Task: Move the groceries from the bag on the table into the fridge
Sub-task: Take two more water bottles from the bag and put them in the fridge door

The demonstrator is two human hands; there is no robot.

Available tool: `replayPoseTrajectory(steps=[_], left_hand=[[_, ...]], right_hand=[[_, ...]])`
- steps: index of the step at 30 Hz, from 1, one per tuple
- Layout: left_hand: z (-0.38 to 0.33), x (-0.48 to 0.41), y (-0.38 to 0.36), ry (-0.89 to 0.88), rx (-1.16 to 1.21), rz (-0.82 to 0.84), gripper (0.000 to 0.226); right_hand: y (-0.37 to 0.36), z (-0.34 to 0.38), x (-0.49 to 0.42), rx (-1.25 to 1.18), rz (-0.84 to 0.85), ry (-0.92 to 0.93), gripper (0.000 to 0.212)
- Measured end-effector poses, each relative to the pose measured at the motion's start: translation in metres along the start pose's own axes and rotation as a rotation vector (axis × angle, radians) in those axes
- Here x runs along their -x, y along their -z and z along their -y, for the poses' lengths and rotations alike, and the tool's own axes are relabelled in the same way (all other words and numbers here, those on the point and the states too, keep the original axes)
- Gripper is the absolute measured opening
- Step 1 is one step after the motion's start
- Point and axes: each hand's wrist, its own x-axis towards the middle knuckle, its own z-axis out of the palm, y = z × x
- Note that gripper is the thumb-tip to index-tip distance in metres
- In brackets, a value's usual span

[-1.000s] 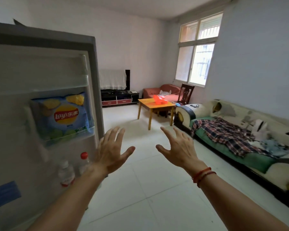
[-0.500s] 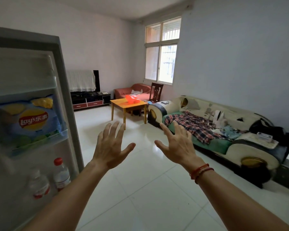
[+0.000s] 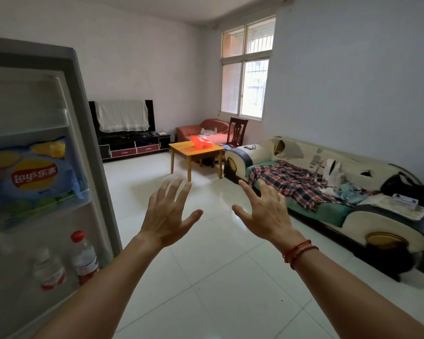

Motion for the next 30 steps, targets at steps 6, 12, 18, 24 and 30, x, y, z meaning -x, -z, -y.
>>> replayPoseTrajectory(steps=[6, 12, 18, 24, 30], left_hand=[[-0.013, -0.023, -0.016, 0.024, -0.019, 0.003, 0.08], [-0.022, -0.044, -0.04, 0.047, -0.024, 0.031, 0.083], [-0.021, -0.073, -0.072, 0.041, -0.017, 0.064, 0.082], [0.012, -0.119, -0.123, 0.064, -0.002, 0.078, 0.083], [0.071, -0.189, -0.193, 0.084, 0.032, 0.087, 0.083]], right_hand=[[-0.006, -0.029, -0.02, -0.009, -0.003, 0.021, 0.073], [-0.021, -0.054, -0.04, -0.016, 0.022, 0.032, 0.073], [-0.048, -0.077, -0.07, -0.018, 0.067, 0.017, 0.072], [-0.092, -0.081, -0.126, -0.007, 0.095, 0.01, 0.07], [-0.151, -0.081, -0.219, 0.022, 0.137, -0.004, 0.069]])
